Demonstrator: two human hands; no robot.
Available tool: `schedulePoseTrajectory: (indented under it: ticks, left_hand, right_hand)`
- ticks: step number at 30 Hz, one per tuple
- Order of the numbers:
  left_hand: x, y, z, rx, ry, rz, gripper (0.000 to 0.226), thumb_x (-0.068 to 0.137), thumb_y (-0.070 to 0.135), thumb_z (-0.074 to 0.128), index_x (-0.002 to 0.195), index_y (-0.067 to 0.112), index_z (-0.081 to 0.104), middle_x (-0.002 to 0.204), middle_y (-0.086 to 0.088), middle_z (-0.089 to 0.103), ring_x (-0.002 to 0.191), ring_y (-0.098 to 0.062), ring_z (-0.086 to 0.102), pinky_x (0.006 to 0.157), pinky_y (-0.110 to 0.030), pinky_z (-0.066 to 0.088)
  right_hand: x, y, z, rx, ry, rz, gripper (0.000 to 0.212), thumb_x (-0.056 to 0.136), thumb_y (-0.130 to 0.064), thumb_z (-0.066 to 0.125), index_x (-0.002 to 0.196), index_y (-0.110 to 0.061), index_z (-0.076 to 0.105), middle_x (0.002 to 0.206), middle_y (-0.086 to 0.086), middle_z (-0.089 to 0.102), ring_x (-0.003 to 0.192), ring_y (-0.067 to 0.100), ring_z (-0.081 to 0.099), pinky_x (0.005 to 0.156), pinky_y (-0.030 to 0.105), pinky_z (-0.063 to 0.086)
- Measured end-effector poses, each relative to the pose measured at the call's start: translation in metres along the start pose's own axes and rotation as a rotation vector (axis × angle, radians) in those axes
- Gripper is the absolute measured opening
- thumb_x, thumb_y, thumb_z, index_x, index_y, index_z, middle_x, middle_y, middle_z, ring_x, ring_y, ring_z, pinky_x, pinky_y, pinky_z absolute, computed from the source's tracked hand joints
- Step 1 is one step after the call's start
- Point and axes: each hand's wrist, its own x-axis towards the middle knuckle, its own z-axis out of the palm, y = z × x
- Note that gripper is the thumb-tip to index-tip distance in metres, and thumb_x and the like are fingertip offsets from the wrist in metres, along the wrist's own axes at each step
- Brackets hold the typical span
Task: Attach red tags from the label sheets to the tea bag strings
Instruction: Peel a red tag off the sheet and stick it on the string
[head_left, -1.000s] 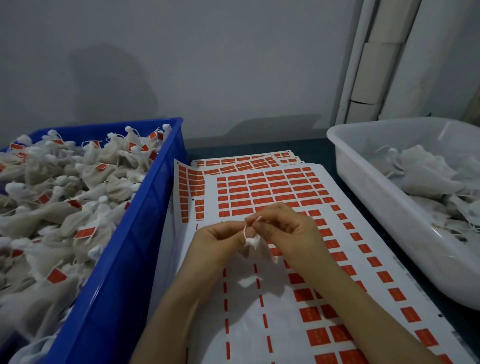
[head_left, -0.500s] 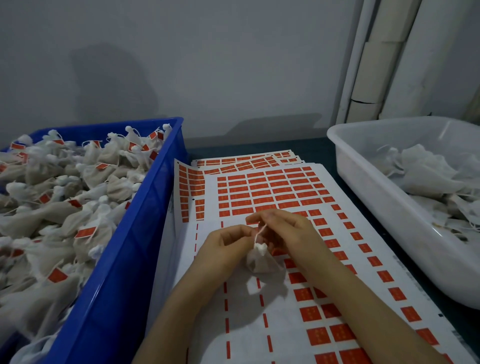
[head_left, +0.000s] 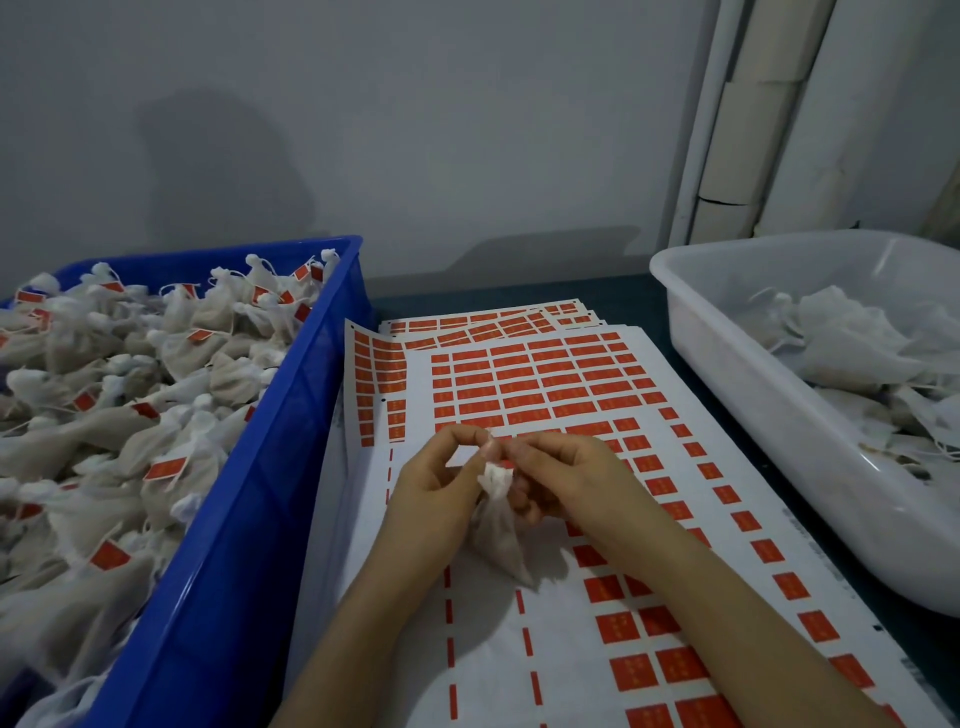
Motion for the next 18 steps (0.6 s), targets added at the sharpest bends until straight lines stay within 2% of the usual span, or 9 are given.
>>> schedulePoseTrajectory:
  ticks: [2,4,7,9,11,12,14,16,18]
  left_hand:
    - [-0.0002,0.0016,-0.0002,-0.053,0.000,0.008,0.023,0.076,0.046,0.053,0.092,0.033,0.063,0.090,0.031,0.066,0.085,0.012,0.062,0.054,-0.007,0.047]
    - [0.0007,-0.0001,-0.0012,-0.071,0.000,0.012,0.025,0.073,0.048,0.055,0.090,0.033,0.065,0.094,0.027,0.067,0.087,0.007,0.064,0.057,-0.010,0.050]
    - [0.0016,-0.0022,-0.0021,-0.080,0.006,0.024,0.030,0.069,0.051,0.056,0.090,0.033,0.067,0.100,0.020,0.069,0.091,-0.006,0.066,0.070,-0.018,0.057]
    - [0.0013,-0.0030,-0.0009,-0.074,0.013,0.027,0.029,0.068,0.053,0.054,0.086,0.036,0.067,0.095,0.023,0.069,0.089,-0.005,0.066,0.068,-0.016,0.056]
    - [-0.0005,-0.0028,-0.0002,-0.077,0.034,0.001,0.028,0.069,0.058,0.046,0.081,0.041,0.065,0.084,0.029,0.067,0.083,-0.002,0.066,0.060,-0.011,0.053]
    - [-0.0012,-0.0025,-0.0004,-0.087,0.038,-0.013,0.031,0.069,0.061,0.041,0.082,0.044,0.063,0.082,0.029,0.067,0.083,-0.003,0.066,0.062,-0.012,0.053]
    - [-0.0005,-0.0041,-0.0004,-0.090,0.003,-0.012,0.036,0.070,0.066,0.038,0.090,0.047,0.061,0.092,0.026,0.067,0.090,-0.006,0.066,0.071,-0.016,0.054]
    - [-0.0017,-0.0010,0.0012,-0.053,-0.056,0.024,0.030,0.073,0.056,0.054,0.100,0.045,0.057,0.093,0.032,0.066,0.090,0.001,0.066,0.067,-0.009,0.052]
    - [-0.0021,-0.0013,0.0033,0.010,-0.079,0.068,0.035,0.076,0.035,0.071,0.107,0.042,0.056,0.094,0.033,0.066,0.088,0.007,0.065,0.067,-0.006,0.051]
  right_hand:
    - [-0.0002,0.0003,-0.0009,0.004,-0.054,0.036,0.020,0.089,-0.032,0.055,0.076,-0.028,0.070,0.060,-0.006,0.063,0.050,0.006,0.057,0.053,0.012,0.046]
    - [-0.0001,-0.0007,-0.0019,0.003,-0.089,0.054,0.018,0.086,-0.035,0.057,0.075,-0.032,0.071,0.061,-0.006,0.064,0.048,0.005,0.054,0.050,0.012,0.044]
    - [-0.0009,-0.0027,-0.0041,0.046,-0.120,0.069,0.015,0.084,-0.035,0.060,0.075,-0.035,0.072,0.060,-0.006,0.065,0.045,0.003,0.053,0.045,0.011,0.042]
    - [-0.0008,-0.0024,-0.0051,0.047,-0.118,0.073,0.016,0.086,-0.031,0.060,0.075,-0.030,0.071,0.059,-0.006,0.064,0.044,0.002,0.053,0.044,0.010,0.041]
    - [0.0001,-0.0021,-0.0048,0.051,-0.101,0.080,0.015,0.087,-0.030,0.060,0.077,-0.026,0.070,0.059,-0.005,0.064,0.045,0.003,0.054,0.045,0.012,0.042]
    - [0.0009,-0.0012,-0.0045,0.051,-0.082,0.083,0.016,0.087,-0.030,0.060,0.076,-0.024,0.069,0.059,-0.004,0.063,0.045,0.004,0.054,0.047,0.012,0.043]
    - [0.0030,0.0012,-0.0044,0.046,-0.023,0.090,0.018,0.088,-0.032,0.058,0.075,-0.024,0.068,0.062,-0.003,0.063,0.049,0.006,0.055,0.054,0.014,0.045]
    - [0.0044,0.0027,-0.0048,0.064,0.045,0.094,0.019,0.089,-0.033,0.056,0.078,-0.023,0.067,0.066,-0.003,0.065,0.054,0.009,0.060,0.058,0.015,0.047]
    - [0.0062,0.0046,-0.0050,0.046,0.109,0.112,0.021,0.089,-0.034,0.054,0.079,-0.021,0.067,0.068,-0.004,0.067,0.058,0.009,0.063,0.057,0.013,0.048]
